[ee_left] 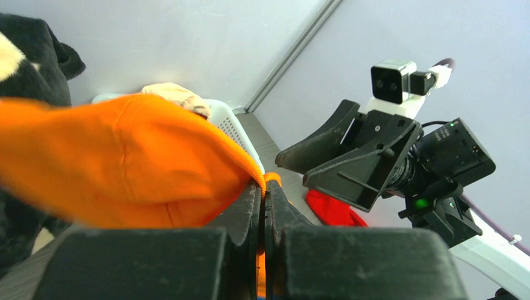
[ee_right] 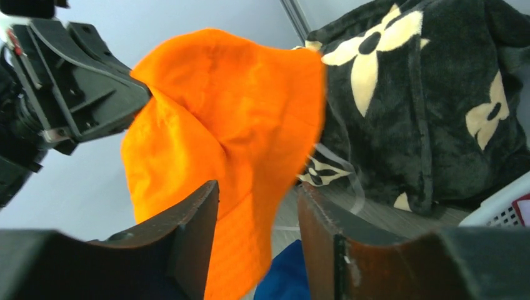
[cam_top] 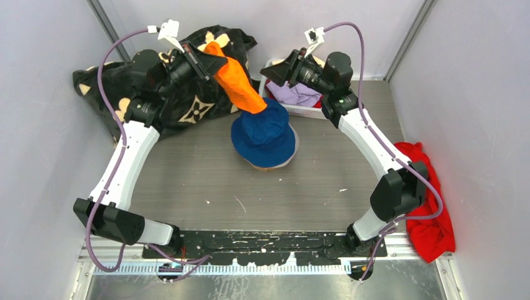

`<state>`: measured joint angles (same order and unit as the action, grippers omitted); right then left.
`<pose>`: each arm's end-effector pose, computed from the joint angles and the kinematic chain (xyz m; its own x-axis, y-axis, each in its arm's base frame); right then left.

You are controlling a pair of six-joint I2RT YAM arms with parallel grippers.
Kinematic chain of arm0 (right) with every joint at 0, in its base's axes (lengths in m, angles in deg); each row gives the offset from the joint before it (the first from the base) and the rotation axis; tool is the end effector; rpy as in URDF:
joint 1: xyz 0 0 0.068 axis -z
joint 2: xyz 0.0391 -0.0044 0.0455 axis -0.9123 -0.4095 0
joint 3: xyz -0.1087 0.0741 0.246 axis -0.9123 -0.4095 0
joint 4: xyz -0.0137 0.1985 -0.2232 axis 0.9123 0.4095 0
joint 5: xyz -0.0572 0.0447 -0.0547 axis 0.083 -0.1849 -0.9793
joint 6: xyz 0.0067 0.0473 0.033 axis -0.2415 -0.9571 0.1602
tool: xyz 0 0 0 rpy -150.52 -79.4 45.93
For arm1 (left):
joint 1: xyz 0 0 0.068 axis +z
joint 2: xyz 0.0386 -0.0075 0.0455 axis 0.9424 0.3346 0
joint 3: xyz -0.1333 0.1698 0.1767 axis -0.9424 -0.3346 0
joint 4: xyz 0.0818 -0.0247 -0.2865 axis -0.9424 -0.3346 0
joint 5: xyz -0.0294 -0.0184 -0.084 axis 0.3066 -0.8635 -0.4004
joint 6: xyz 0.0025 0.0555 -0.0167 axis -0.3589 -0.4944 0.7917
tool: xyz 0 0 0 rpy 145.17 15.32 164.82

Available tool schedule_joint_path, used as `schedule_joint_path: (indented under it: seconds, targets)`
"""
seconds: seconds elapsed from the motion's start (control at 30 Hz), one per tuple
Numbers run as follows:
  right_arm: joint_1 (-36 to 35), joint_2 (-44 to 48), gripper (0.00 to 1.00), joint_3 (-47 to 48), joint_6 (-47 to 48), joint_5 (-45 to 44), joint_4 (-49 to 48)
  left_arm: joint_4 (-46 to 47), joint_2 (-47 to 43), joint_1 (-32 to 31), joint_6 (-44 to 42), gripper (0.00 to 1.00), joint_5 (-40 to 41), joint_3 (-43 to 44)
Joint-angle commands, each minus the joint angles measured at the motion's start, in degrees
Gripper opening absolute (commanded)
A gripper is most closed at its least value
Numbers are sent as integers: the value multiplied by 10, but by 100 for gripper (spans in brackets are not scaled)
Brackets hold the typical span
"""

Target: Stack the hats

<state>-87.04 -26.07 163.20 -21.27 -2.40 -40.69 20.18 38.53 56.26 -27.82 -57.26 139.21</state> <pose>0.3852 0.1753 0.4382 -0.3315 0.3574 -0.8731 -0.7733 0.4272 0.4685 0.3369 -0.1047 0.4961 -0.3146 -0.4956 -0.8096 0.5878 0.5680 -0.5761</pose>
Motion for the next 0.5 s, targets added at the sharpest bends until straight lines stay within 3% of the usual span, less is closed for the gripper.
schedule_joint_path:
  seconds: [0.0,0.2,0.47]
  targets:
    - [1,47,57,-7,13,-15,-19,-45,11,2,-27,0,-15,60]
    - [1,48,58,-8,16,-13,-1,-82,48,2,-25,0,-37,129]
    - [11,91,61,-79,13,-50,-7,-158,78,2,-40,0,-48,192]
